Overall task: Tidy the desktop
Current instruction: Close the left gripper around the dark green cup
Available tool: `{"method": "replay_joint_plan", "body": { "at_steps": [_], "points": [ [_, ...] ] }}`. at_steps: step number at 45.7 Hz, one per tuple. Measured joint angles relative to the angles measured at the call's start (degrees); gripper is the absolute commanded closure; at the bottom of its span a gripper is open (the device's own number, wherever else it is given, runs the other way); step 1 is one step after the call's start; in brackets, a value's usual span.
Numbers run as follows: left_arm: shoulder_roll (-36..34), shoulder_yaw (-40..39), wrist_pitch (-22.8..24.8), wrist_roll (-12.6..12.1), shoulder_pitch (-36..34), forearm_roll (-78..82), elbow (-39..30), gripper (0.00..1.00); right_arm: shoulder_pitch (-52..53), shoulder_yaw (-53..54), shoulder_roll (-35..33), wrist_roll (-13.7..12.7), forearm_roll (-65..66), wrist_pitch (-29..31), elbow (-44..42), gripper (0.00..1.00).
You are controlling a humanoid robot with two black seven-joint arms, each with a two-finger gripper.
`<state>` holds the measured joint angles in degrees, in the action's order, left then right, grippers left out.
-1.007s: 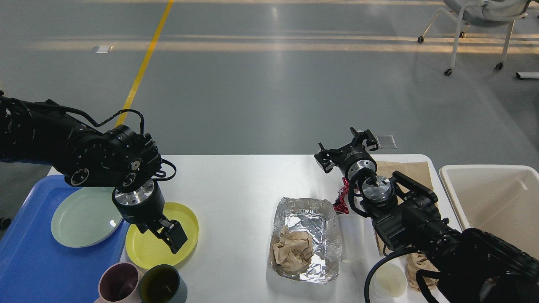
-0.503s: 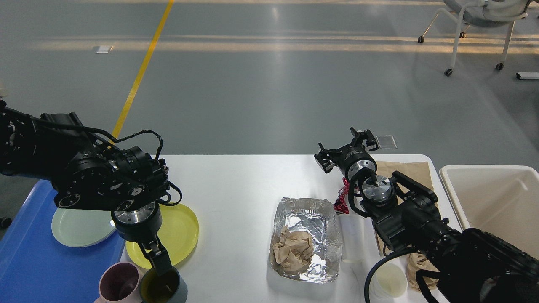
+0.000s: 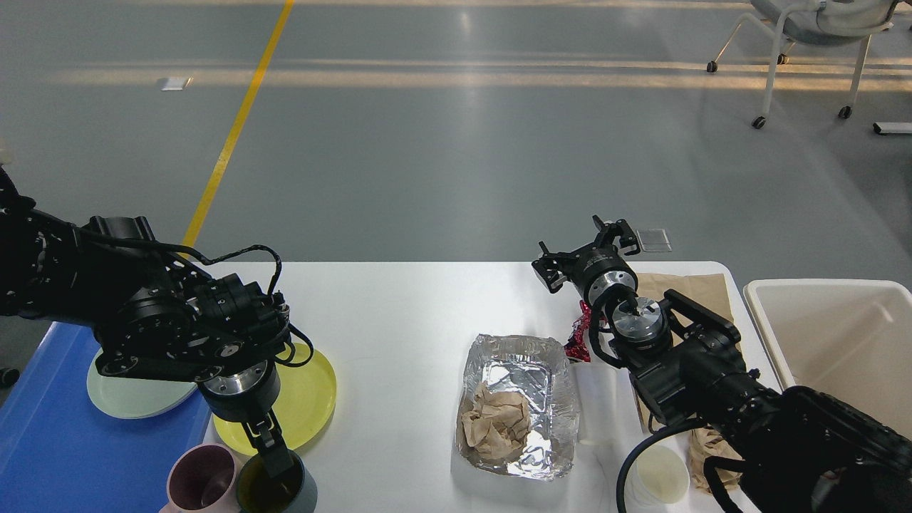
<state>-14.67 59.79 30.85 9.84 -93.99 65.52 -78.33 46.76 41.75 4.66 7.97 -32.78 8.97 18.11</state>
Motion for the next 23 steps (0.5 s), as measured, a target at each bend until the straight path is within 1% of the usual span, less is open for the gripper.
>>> {"method": "replay_joint_plan", "body": {
  "at_steps": [2, 7, 14, 19, 23],
  "points": [
    [0.04, -0.02, -0.11, 0.0, 0.25, 0.6, 0.02, 0.17, 0.0, 0.0, 0.0, 0.0, 0.0, 0.0, 0.0, 0.0],
    [0.08, 0.01, -0.63, 0.0, 0.91, 2.23, 0.03, 0.23, 0.0, 0.0, 0.01, 0.0, 0.0, 0.0, 0.0, 0.0],
    [0.08, 0.26, -1.75, 0.0, 2.06, 3.44, 0.18, 0.24, 0.0, 0.0, 0.01, -0.02, 0.0, 0.0, 0.0, 0.0],
    [0.08, 0.29, -2.9, 0.0, 2.75, 3.55, 0.27, 0.27, 0.0, 0.0, 0.01, -0.04, 0.0, 0.0, 0.0, 0.0],
    [0.08, 0.28, -3.85, 0.0, 3.07, 3.56, 0.28, 0.34, 0.0, 0.0, 0.02, -0.04, 0.0, 0.0, 0.0, 0.0]
  ]
}}
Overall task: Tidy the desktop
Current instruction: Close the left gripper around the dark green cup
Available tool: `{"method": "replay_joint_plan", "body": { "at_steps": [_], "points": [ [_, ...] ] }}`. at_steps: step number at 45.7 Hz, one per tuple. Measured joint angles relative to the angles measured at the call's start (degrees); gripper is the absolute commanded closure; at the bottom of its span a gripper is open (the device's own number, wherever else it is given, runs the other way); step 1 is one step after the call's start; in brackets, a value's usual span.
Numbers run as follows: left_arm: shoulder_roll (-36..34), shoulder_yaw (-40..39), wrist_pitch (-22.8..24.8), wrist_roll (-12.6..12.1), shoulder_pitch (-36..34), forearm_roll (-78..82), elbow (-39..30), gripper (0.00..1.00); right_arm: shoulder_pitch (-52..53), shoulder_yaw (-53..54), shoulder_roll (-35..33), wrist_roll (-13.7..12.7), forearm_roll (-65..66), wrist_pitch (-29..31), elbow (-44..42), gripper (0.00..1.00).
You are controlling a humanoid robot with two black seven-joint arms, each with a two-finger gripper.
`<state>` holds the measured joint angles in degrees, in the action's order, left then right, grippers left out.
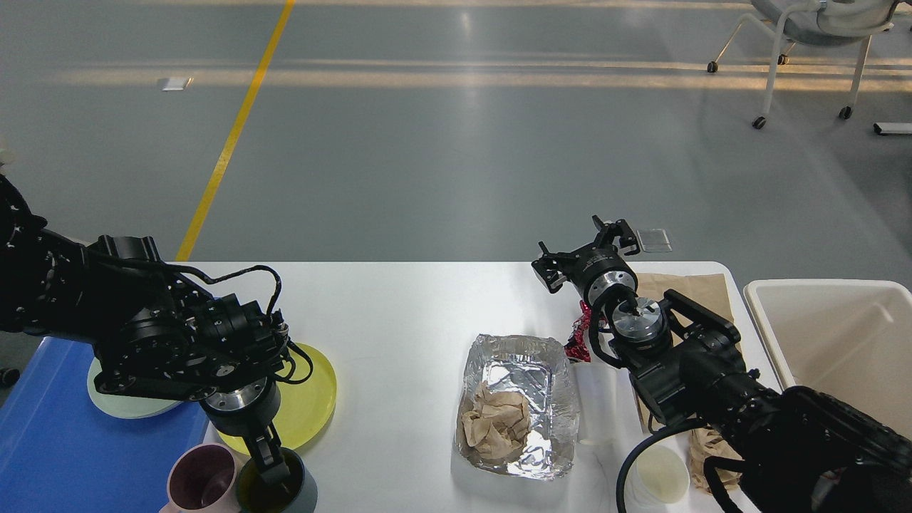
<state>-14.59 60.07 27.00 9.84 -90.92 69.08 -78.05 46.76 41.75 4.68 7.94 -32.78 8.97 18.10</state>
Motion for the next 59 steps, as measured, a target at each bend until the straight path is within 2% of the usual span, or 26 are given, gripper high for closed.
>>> {"method": "replay_joint_plan", "body": {
  "at_steps": [4, 7, 9, 31, 41, 59],
  "points": [
    [0.0, -0.03, -0.31, 0.0, 0.05, 0.0, 0.13, 0.48, 0.0, 0.0, 0.0, 0.0, 0.0, 0.0, 0.0, 0.0],
    [0.0, -0.03, -0.34, 0.0, 0.05, 0.04, 0.25, 0.64, 0.0, 0.0, 0.0, 0.0, 0.0, 0.0, 0.0, 0.0],
    [0.0, -0.04, -0.36, 0.0, 0.05, 0.07, 0.32, 0.69, 0.0, 0.0, 0.0, 0.0, 0.0, 0.0, 0.0, 0.0],
    [0.0, -0.22, -0.54, 0.0, 0.3, 0.0, 0.62, 0.84, 0.0, 0.0, -0.02, -0.02, 0.0, 0.0, 0.0, 0.0],
    [0.33, -0.19, -0.41, 0.0, 0.66, -0.11, 0.57, 0.99, 0.0, 0.0, -0.02, -0.02, 0.0, 0.0, 0.0, 0.0],
    [0.27, -2.14, -0.36, 0.09, 0.73, -0.83, 0.5, 1.0, 0.0, 0.0, -0.02, -0.02, 0.0, 0.0, 0.0, 0.0]
  ]
}}
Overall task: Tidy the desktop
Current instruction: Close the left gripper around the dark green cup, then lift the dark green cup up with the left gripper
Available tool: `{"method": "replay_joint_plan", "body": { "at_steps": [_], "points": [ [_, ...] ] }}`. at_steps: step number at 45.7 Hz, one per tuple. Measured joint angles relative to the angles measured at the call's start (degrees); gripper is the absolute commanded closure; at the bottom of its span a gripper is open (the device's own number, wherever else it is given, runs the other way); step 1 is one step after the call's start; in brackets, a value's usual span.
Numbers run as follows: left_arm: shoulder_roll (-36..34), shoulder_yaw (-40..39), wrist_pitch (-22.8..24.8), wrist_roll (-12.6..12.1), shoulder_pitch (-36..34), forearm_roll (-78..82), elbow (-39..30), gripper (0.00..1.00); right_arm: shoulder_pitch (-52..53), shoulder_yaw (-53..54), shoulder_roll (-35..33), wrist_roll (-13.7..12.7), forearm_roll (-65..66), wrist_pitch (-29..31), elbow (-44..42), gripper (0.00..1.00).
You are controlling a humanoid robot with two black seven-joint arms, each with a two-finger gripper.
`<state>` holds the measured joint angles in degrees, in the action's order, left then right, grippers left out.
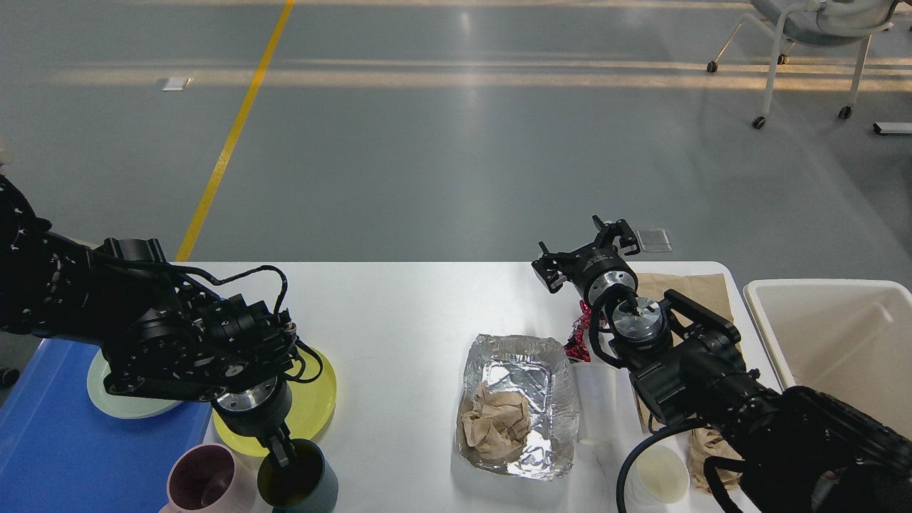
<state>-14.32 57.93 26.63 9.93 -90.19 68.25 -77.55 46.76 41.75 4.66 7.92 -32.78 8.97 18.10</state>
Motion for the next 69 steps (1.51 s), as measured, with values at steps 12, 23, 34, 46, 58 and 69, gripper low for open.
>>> {"method": "replay_joint_plan", "body": {
  "at_steps": [12, 23, 34, 46, 58, 69],
  "points": [
    [-0.57, -2.2, 0.72, 0.76, -1.01, -0.99, -0.34, 1.0, 0.0, 0.0, 0.0, 0.0, 0.0, 0.0, 0.0, 0.0],
    [-1.21, -3.59, 8.2, 2.2, -5.58, -10.3, 0.04, 1.0, 0.0, 0.0, 0.01, 0.01, 0.0, 0.0, 0.0, 0.0],
    [-4.24, -3.66, 21.1, 9.66, -12.86, -18.1, 3.61, 1.0, 0.0, 0.0, 0.01, 0.03, 0.0, 0.0, 0.0, 0.0],
    [-9.16, -1.09, 28.3, 18.43, -22.3, -19.41, 6.78, 1.0, 0.0, 0.0, 0.01, 0.03, 0.0, 0.0, 0.0, 0.0],
    [-13.76, 5.83, 28.37, 24.04, -33.86, -19.41, 8.91, 1.0, 0.0, 0.0, 0.0, 0.03, 0.0, 0.0, 0.0, 0.0],
    [-16.94, 14.35, 28.38, 24.35, -44.6, -19.47, 10.04, 1.0, 0.0, 0.0, -0.01, 0.01, 0.0, 0.0, 0.0, 0.0]
  ]
}}
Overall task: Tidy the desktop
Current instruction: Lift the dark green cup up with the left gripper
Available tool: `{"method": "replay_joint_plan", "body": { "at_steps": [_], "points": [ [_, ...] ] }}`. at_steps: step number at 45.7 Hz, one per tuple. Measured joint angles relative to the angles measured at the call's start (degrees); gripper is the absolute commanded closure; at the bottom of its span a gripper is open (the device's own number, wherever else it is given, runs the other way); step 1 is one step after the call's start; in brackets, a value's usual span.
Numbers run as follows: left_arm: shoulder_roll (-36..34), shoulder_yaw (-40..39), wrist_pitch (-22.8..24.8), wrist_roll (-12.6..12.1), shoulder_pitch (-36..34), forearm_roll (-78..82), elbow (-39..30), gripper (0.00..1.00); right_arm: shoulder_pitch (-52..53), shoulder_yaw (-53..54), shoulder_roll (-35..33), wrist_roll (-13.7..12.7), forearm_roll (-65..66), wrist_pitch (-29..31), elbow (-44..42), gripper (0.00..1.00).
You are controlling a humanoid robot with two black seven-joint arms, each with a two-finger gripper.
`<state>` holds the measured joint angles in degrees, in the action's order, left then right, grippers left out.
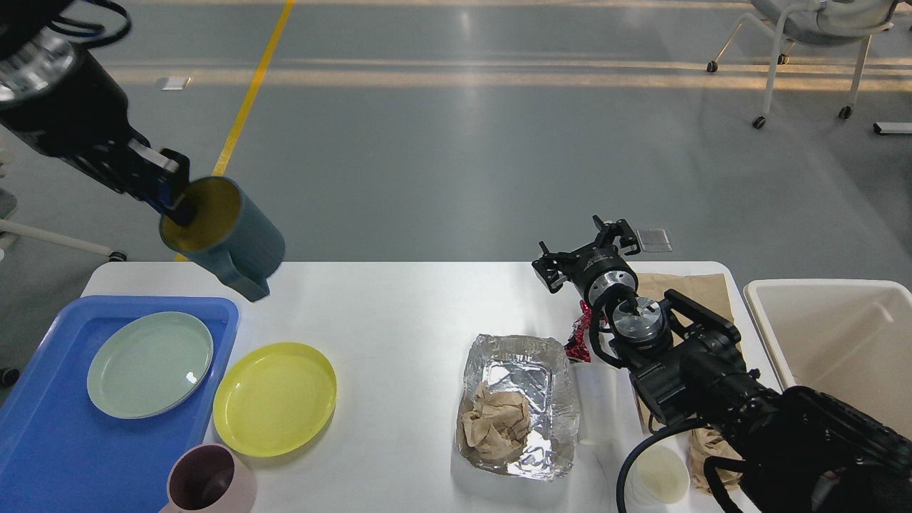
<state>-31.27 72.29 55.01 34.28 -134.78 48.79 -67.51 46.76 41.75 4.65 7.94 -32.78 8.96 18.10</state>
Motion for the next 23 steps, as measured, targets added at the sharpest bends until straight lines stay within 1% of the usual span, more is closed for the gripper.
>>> {"method": "replay_joint_plan", "body": {
  "at_steps": [7, 12, 18, 23],
  "points": [
    [-0.44, 5.27, 0.01, 0.0, -5.82, -0.01, 2.34, 1.0, 0.0, 0.0, 0.0, 0.0, 0.0, 0.0, 0.0, 0.0],
    [-0.46, 8.35, 0.01, -0.06, -8.11, 0.03, 3.51, 1.0, 0.0, 0.0, 0.0, 0.0, 0.0, 0.0, 0.0, 0.0],
    [-0.49, 10.73, 0.01, -0.35, -8.55, 0.07, 4.05, 1.0, 0.0, 0.0, 0.0, 0.0, 0.0, 0.0, 0.0, 0.0],
    [-0.61, 11.84, -0.01, -0.57, -6.82, 0.08, 4.08, 1.0, 0.0, -0.02, 0.0, 0.0, 0.0, 0.0, 0.0, 0.0]
  ]
}}
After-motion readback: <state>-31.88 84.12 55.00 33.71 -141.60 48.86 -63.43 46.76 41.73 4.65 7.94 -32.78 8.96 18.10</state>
